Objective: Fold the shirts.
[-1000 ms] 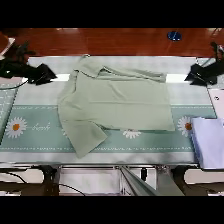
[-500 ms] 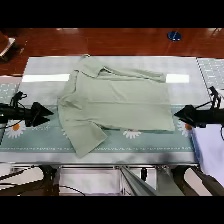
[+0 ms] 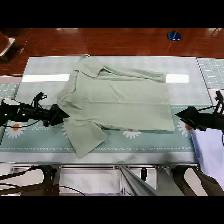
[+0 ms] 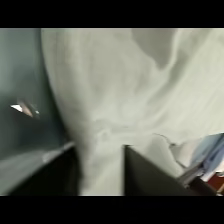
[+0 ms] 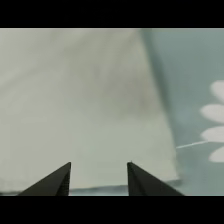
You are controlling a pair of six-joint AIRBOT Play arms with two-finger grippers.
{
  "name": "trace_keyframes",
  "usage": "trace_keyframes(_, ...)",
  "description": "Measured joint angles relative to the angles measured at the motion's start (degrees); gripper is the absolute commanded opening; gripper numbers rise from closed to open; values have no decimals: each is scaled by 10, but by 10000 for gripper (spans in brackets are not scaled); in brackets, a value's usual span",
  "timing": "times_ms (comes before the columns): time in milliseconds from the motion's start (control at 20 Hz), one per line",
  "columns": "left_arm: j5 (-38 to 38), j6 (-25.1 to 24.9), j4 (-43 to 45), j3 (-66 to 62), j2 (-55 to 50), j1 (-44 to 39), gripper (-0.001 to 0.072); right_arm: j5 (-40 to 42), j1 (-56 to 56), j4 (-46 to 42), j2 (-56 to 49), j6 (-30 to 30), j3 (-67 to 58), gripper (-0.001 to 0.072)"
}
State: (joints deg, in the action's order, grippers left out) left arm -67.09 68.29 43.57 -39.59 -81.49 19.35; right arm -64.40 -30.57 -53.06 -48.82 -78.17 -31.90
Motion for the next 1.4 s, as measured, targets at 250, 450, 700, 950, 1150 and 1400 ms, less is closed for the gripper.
trace_keyframes(250,6,-11,2,-8,-8,-11,24,-55,-87,-94,0,-30,6,412)
trace_keyframes(450,7,-16,1,-11,-10,-12,24,-81,-76,-106,-17,-40,62,412)
trace_keyframes(700,7,-19,-1,-12,-10,-13,24,-38,-18,-68,-70,-38,76,412)
trace_keyframes(950,7,-19,-1,-12,-10,-15,24,33,37,6,-156,-37,32,368)
trace_keyframes(1150,11,-19,-2,-18,-10,-15,24,61,107,38,-229,-24,-25,20)
trace_keyframes(1400,-8,-19,-57,-131,30,-15,23,2,172,57,-253,0,-231,20)
